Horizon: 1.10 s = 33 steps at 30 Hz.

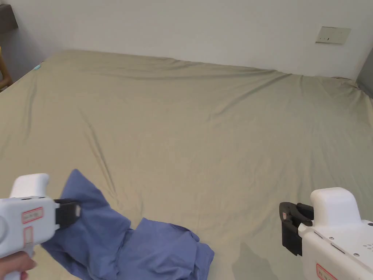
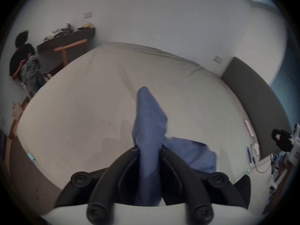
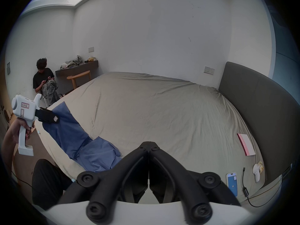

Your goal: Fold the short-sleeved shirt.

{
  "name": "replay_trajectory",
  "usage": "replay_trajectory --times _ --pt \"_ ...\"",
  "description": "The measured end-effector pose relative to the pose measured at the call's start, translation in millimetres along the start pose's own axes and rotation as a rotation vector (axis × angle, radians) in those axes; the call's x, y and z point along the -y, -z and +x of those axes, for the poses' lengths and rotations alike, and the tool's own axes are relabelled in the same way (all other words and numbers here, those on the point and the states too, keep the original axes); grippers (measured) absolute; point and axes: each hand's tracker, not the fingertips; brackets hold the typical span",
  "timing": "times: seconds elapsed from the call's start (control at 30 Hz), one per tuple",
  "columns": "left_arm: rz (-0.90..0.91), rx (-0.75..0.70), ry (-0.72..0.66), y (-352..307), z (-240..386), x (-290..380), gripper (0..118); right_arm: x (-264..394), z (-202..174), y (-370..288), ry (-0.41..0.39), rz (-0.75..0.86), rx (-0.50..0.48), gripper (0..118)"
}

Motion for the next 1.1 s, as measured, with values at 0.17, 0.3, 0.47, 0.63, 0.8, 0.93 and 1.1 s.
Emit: replay_trajectory --times 0.17,0.3,0.47,0.63,0.8,0.93,1.1 --pt "-0.080 0.161 0.008 44 58 17 13 2 3 -1 -0.006 -0.005 -0.001 2" --pt "-0.170 0.237 0.046 89 101 40 13 6 11 -1 0.003 -0.016 0.015 2" --pt "-0.281 0.164 0.105 139 145 82 14 12 21 0 0.023 -0.036 0.033 2" --pt "-0.276 0.174 0.014 151 156 105 31 13 27 -4 0.029 -0.039 0.040 2" --pt "-0.321 0.432 -0.054 138 156 94 107 12 30 -1 0.038 -0.040 0.048 2" --pt "-0.160 0.441 -0.066 107 137 68 101 10 28 -3 0.035 -0.029 0.042 2" --pt "0.068 0.201 0.099 81 118 53 6 11 24 -3 0.031 -0.026 0.035 2"
